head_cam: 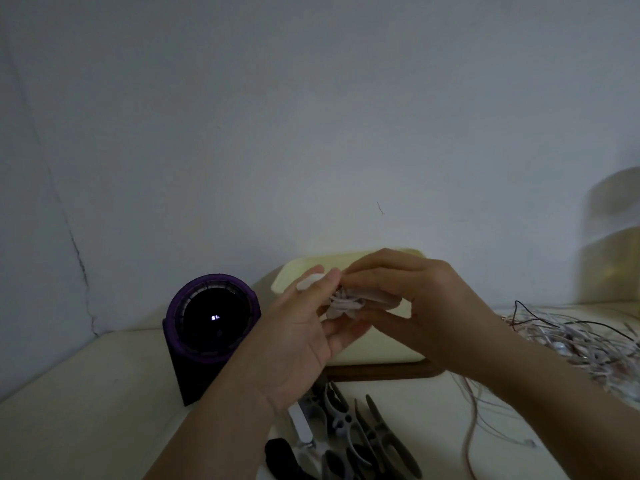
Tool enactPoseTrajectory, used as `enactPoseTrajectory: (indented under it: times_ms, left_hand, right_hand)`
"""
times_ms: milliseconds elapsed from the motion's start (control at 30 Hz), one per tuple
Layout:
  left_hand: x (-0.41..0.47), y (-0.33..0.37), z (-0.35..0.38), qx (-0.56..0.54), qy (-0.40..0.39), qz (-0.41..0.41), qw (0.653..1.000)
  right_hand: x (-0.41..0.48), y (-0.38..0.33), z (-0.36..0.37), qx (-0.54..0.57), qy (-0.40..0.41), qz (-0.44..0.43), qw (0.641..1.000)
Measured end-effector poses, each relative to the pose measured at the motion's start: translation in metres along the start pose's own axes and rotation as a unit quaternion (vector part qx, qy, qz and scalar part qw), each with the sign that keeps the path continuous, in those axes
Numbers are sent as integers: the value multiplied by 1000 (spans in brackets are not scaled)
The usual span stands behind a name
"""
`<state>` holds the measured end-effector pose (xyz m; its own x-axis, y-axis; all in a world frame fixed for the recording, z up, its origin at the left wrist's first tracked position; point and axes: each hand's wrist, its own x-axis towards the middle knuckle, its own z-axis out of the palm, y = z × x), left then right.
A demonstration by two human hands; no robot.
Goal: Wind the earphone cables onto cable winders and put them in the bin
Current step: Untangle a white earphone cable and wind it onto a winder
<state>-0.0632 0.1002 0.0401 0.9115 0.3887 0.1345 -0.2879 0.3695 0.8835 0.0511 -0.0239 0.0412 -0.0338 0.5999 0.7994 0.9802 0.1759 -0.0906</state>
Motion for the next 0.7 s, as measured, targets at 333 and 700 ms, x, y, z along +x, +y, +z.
enactPoseTrajectory:
  times_ms: [333, 700]
  left_hand:
    - [-1, 4, -3, -43, -41, 34, 998]
    - [-2, -1, 0, 89, -69, 117, 987]
  right_hand:
    - [2, -8, -11, 130, -21, 77, 988]
    - [3, -12, -9, 293, 24, 190, 937]
